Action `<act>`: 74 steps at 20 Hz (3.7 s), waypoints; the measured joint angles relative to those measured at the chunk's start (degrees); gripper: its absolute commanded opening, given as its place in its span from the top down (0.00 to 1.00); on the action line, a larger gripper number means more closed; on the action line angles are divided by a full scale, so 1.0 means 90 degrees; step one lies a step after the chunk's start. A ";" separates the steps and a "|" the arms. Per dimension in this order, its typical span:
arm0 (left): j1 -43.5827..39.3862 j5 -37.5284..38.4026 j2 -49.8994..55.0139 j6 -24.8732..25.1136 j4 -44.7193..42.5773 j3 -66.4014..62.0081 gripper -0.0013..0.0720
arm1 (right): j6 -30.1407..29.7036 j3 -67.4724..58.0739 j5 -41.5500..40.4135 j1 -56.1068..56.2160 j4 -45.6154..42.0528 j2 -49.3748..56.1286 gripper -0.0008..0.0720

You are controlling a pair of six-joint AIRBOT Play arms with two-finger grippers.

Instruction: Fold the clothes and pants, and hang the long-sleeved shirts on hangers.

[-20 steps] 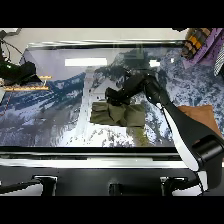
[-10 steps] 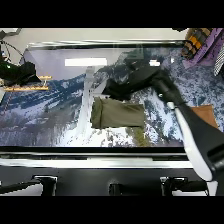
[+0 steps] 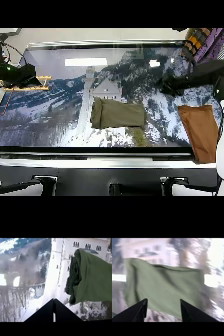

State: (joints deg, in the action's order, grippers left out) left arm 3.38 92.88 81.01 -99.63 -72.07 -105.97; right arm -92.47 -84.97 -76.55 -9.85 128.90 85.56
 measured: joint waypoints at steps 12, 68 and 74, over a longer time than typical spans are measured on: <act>0.0000 -0.0017 0.0019 -0.0058 -0.0010 0.0000 0.96 | -0.1472 0.2331 0.0913 -0.0134 0.0925 0.0840 0.41; 0.0000 0.0034 0.0112 -0.0097 -0.0019 0.0000 0.96 | 0.3602 -0.2436 -0.1734 -0.2939 -0.3135 0.0126 0.95; 0.0000 0.0041 0.0112 -0.0085 -0.0019 0.0000 0.96 | 0.3077 -0.2329 -0.2742 -0.2939 -0.4051 -0.0087 0.95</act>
State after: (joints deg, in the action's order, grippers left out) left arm 3.38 93.25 82.02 -100.40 -72.25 -105.97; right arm -64.77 -105.93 -101.23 -36.29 92.44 84.77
